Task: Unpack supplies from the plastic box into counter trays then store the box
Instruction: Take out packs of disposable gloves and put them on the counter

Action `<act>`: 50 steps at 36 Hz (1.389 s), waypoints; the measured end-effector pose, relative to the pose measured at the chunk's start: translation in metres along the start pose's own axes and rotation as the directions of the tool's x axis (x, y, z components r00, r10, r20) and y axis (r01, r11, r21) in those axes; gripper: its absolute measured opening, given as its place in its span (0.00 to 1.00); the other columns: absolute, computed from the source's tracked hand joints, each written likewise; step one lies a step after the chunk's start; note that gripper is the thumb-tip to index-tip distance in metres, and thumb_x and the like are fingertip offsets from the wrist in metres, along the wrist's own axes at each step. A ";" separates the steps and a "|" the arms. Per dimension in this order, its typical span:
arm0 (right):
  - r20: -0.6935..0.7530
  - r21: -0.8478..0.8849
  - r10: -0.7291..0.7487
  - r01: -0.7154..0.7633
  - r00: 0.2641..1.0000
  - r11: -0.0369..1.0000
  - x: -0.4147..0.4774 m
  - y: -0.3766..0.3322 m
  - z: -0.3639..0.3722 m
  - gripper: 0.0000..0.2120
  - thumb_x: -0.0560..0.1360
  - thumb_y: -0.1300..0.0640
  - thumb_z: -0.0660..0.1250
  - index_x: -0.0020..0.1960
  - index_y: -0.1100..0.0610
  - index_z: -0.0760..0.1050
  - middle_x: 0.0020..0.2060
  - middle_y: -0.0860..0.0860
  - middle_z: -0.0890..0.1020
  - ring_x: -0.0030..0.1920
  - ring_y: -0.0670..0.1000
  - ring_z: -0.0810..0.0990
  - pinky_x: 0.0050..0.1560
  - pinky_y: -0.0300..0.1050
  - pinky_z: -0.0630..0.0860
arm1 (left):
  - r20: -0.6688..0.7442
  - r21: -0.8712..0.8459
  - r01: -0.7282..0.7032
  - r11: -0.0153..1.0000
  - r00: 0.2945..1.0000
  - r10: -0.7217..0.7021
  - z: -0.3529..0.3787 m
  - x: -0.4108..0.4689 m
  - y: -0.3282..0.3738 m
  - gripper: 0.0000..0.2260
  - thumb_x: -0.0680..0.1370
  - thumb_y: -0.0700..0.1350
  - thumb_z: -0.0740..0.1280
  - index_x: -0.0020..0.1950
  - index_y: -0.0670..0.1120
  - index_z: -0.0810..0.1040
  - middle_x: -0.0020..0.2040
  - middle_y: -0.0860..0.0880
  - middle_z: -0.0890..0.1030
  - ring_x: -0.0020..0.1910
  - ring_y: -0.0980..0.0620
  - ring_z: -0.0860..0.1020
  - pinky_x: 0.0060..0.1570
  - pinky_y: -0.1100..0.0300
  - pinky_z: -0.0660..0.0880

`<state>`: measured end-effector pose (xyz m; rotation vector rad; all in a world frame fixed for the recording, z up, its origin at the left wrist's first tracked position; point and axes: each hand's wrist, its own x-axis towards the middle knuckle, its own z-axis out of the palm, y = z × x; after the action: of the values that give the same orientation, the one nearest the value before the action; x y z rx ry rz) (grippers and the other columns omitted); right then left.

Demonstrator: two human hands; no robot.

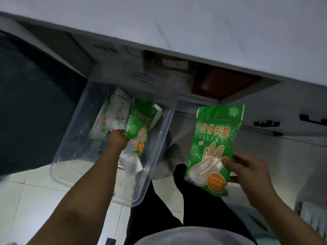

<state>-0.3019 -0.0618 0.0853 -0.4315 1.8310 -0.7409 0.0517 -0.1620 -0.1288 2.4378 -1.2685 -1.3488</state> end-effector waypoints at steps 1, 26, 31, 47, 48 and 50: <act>0.016 -0.005 -0.003 0.003 1.000 1.000 0.002 -0.005 -0.004 0.10 0.72 0.69 0.70 0.46 0.55 0.83 0.36 0.52 0.86 0.34 0.51 0.85 0.29 0.47 0.80 | -0.015 -0.027 0.002 1.000 1.000 -0.003 -0.007 -0.012 0.003 0.15 0.71 0.36 0.73 0.58 0.38 0.83 0.51 0.35 0.85 0.51 0.39 0.83 0.48 0.57 0.76; 0.212 0.105 -0.342 0.326 0.916 0.939 0.016 -0.074 -0.146 0.18 0.70 0.69 0.71 0.42 0.45 0.86 0.37 0.52 0.87 0.35 0.50 0.85 0.32 0.43 0.81 | 0.085 -0.797 -0.034 0.603 0.982 0.168 -0.083 -0.277 0.159 0.15 0.69 0.37 0.70 0.55 0.43 0.84 0.53 0.41 0.85 0.45 0.46 0.85 0.38 0.54 0.82; 0.041 0.171 -0.369 0.357 0.929 0.918 0.005 -0.075 -0.191 0.13 0.68 0.65 0.74 0.46 0.48 0.86 0.38 0.51 0.87 0.36 0.50 0.86 0.32 0.44 0.82 | 0.210 -0.777 -0.027 0.629 0.930 0.300 -0.064 -0.266 0.231 0.17 0.69 0.35 0.70 0.56 0.40 0.84 0.54 0.39 0.85 0.44 0.47 0.85 0.39 0.55 0.82; -0.396 0.370 -0.289 0.440 0.871 0.818 -0.020 -0.046 -0.254 0.14 0.69 0.64 0.74 0.46 0.46 0.86 0.40 0.53 0.88 0.38 0.51 0.86 0.34 0.47 0.82 | 0.403 -0.696 0.009 0.718 0.833 0.380 0.038 -0.229 0.418 0.11 0.74 0.31 0.68 0.53 0.41 0.84 0.48 0.42 0.85 0.38 0.48 0.76 0.35 0.56 0.77; -0.417 0.386 -0.269 0.437 0.868 0.812 -0.020 -0.044 -0.256 0.13 0.67 0.63 0.75 0.46 0.47 0.86 0.40 0.53 0.87 0.38 0.51 0.86 0.34 0.47 0.83 | 0.408 -0.691 0.004 0.723 0.827 0.386 0.041 -0.227 0.426 0.11 0.74 0.31 0.68 0.52 0.42 0.84 0.46 0.43 0.86 0.37 0.48 0.80 0.31 0.58 0.79; -0.442 0.414 -0.241 0.434 0.864 0.800 -0.020 -0.043 -0.261 0.11 0.63 0.59 0.76 0.45 0.49 0.86 0.40 0.54 0.87 0.37 0.52 0.86 0.34 0.47 0.82 | 0.419 -0.661 -0.028 0.749 0.816 0.399 0.047 -0.223 0.443 0.12 0.75 0.32 0.68 0.53 0.44 0.84 0.44 0.47 0.87 0.36 0.51 0.84 0.29 0.61 0.79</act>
<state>-0.5384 -0.0075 0.1910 -0.2911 1.8211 -1.6070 -0.3193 -0.2823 0.1812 1.4370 -0.9023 -2.0498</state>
